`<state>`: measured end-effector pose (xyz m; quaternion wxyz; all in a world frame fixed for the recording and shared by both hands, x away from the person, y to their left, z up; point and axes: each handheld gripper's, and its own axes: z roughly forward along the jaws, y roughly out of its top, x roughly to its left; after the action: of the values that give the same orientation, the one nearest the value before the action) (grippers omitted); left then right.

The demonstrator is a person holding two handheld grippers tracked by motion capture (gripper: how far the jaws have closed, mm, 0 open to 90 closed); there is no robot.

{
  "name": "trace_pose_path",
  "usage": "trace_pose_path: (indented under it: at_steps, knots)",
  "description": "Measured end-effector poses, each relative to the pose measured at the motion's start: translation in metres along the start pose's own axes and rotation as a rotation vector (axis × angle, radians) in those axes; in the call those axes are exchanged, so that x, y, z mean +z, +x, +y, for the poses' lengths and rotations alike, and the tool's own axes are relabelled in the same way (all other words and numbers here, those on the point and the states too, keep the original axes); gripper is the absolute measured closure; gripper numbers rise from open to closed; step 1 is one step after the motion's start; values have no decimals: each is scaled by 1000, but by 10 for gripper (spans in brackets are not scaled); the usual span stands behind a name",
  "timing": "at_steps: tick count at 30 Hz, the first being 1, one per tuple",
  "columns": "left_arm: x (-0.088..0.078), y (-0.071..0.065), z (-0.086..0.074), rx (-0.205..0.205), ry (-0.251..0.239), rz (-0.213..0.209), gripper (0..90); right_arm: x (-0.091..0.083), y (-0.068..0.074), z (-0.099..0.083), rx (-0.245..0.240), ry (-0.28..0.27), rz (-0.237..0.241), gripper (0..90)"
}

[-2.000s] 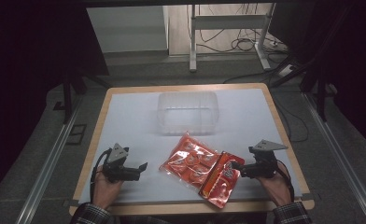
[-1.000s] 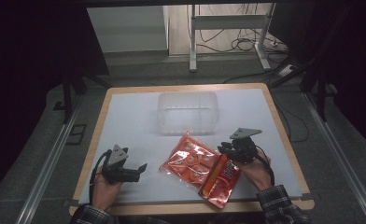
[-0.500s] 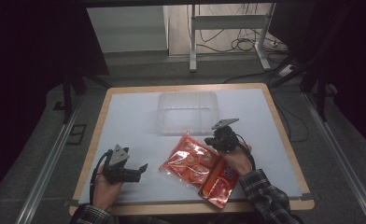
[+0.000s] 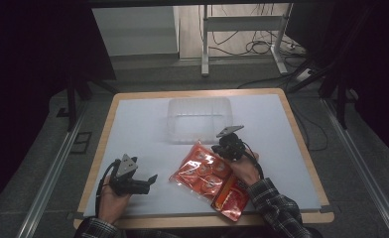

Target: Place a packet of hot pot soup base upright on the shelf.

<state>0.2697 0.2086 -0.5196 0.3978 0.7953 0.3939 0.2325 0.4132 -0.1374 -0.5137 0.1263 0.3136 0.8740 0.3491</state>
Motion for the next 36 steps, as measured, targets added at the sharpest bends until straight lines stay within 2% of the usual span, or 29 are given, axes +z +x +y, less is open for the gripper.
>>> trace_pose_path:
  at_steps: [2, 3, 4, 5, 7, 9, 11, 18, 21, 25, 27, 29, 30, 33, 35, 36]
  knots:
    - [0, 0, 0, 1, 1, -1, 39, 2, -3, 0, 1, 0, -42, 890]
    - [0, 0, 0, 1, 2, -1, 39, 5, -6, -1, -1, 17, -65, 889]
    - [1, 0, 0, 2, 3, -1, 39, 6, -8, -3, 9, 19, -62, 889]
    - [1, 0, 0, -2, -1, -2, 39, 9, -11, -4, 28, 23, -36, 890]
    - [1, 0, 0, -2, -1, -2, 39, 10, -11, -5, 32, 23, -11, 890]
    - [1, 0, 0, -2, 0, -1, 39, 12, -8, -3, 24, 31, 10, 891]
    - [1, -1, 0, 0, 0, -1, 39, 13, -4, -2, 0, 33, 9, 891]
    - [1, -1, 0, 0, -1, -1, 39, 15, 5, 0, -35, 40, 36, 892]
    - [1, -1, 0, 3, 0, -1, 39, 17, 13, 2, -46, 46, 66, 892]
    - [1, -1, 0, 5, 1, -1, 39, 19, 22, 4, -93, 48, 88, 892]
    - [1, -1, 0, 6, 0, -1, 39, 20, 28, 4, -96, 47, 120, 892]
    - [1, -1, 0, 7, 4, -1, 39, 21, 31, 4, -97, 48, 131, 892]
    - [1, -1, 0, 8, 2, -1, 39, 22, 35, 5, -115, 47, 143, 892]
    - [0, -1, 0, 12, -1, 3, 39, 19, 39, 7, -143, 46, 123, 889]
    - [-1, -1, 0, 9, -6, 4, 39, 7, 34, 8, -131, 12, 97, 885]
    - [-1, -1, 0, 7, -8, 4, 39, 7, 34, 8, -131, 12, 97, 885]
